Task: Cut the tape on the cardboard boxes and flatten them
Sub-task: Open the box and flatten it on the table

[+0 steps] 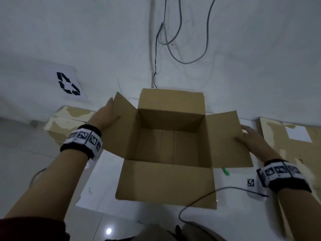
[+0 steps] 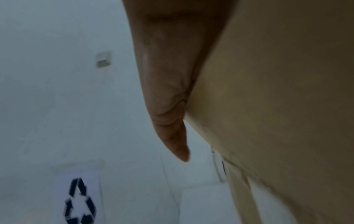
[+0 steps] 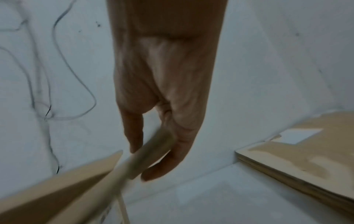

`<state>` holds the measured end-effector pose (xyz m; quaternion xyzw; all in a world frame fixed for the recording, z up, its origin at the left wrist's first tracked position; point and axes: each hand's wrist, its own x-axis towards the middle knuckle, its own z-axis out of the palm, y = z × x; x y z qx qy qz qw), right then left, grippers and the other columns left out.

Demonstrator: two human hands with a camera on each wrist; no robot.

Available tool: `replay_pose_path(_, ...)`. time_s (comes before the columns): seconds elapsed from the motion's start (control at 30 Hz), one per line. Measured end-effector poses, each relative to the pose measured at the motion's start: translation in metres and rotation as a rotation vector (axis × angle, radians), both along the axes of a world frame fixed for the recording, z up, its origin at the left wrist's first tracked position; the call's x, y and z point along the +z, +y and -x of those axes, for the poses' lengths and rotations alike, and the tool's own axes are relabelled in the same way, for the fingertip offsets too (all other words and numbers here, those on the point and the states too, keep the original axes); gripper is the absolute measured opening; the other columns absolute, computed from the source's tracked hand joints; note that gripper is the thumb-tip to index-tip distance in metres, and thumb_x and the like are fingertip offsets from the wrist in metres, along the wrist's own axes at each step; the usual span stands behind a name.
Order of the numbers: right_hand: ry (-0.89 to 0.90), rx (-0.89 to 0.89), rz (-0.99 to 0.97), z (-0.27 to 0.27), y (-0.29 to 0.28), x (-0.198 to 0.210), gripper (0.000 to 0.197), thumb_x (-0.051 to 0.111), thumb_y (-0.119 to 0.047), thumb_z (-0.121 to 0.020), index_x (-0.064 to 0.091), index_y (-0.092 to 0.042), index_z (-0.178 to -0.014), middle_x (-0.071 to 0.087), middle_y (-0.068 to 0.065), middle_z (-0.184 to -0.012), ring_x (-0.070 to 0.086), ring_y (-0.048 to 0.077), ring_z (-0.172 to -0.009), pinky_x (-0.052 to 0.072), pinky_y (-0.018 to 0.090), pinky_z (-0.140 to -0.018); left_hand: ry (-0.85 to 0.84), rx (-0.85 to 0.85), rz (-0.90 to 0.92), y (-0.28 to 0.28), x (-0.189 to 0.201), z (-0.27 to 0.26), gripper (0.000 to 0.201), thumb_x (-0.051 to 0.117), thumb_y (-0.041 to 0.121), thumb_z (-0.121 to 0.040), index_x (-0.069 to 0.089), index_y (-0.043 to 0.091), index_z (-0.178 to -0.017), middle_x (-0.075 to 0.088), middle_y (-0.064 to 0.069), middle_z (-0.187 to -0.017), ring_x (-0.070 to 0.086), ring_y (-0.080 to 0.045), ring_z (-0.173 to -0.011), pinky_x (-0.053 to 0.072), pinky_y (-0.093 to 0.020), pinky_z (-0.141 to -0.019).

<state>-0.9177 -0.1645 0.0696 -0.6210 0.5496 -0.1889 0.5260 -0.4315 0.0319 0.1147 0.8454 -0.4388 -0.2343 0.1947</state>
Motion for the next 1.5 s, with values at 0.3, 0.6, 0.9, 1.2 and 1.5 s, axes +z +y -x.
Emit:
replay_pose_path(0.3, 0.258, 0.004, 0.327, -0.039, 0.11, -0.051, 0.052, 0.058, -0.036, -0.098, 0.051, -0.01, -0.142, 0.052, 0.01, -0.138, 0.05, 0.029, -0.129, 0.037, 0.027, -0.098, -0.03, 0.092, -0.156, 0.059, -0.081, 0.075, 0.086, 0.044, 0.058, -0.093, 0.006, 0.01, -0.153, 0.002, -0.018, -0.159, 0.003, -0.036, -0.146, 0.008, -0.05, -0.118)
replay_pose_path(0.6, -0.022, 0.044, 0.02, -0.07, 0.136, -0.051, 0.062, 0.047, -0.038, -0.103, 0.016, -0.028, -0.155, 0.038, 0.0, -0.153, 0.047, 0.017, -0.128, 0.039, 0.029, -0.1, 0.706, 0.225, 0.106, 0.067, -0.11, 0.092, 0.041, 0.042, 0.017, -0.099, 0.044, 0.028, -0.138, 0.059, -0.005, -0.126, 0.059, -0.029, -0.111, 0.047, -0.051, -0.1)
replay_pose_path(0.9, 0.573, 0.564, 0.539, -0.041, 0.137, -0.045, 0.098, 0.047, -0.101, -0.044, 0.064, -0.042, -0.121, -0.027, -0.009, -0.16, -0.025, 0.016, -0.148, -0.01, 0.056, -0.119, 0.579, 0.272, 0.17, 0.07, -0.112, 0.096, 0.044, 0.044, 0.019, -0.098, 0.045, 0.025, -0.141, 0.056, -0.003, -0.133, 0.053, -0.025, -0.116, 0.043, -0.043, -0.101)
replay_pose_path(1.2, 0.597, 0.6, 0.612, -0.072, 0.143, -0.006, 0.064, 0.062, -0.078, -0.07, 0.072, -0.031, -0.113, 0.027, 0.002, -0.16, 0.004, 0.029, -0.15, -0.003, 0.046, -0.121, 0.118, 0.688, 0.588, 0.094, -0.13, 0.089, 0.038, 0.033, 0.036, -0.102, 0.058, 0.008, -0.108, 0.057, -0.013, -0.11, 0.052, -0.036, -0.107, 0.037, -0.04, -0.089)
replay_pose_path(1.5, -0.076, 0.17, 0.189, -0.122, 0.148, 0.057, 0.047, 0.083, -0.054, -0.069, 0.075, -0.018, -0.097, 0.076, -0.003, -0.092, 0.071, 0.015, -0.088, 0.058, 0.038, -0.085, 1.067, 0.757, 0.224, 0.074, -0.111, 0.133, 0.101, 0.014, 0.088, -0.077, 0.02, 0.023, -0.153, 0.037, -0.015, -0.15, 0.04, -0.038, -0.132, 0.032, -0.057, -0.108)
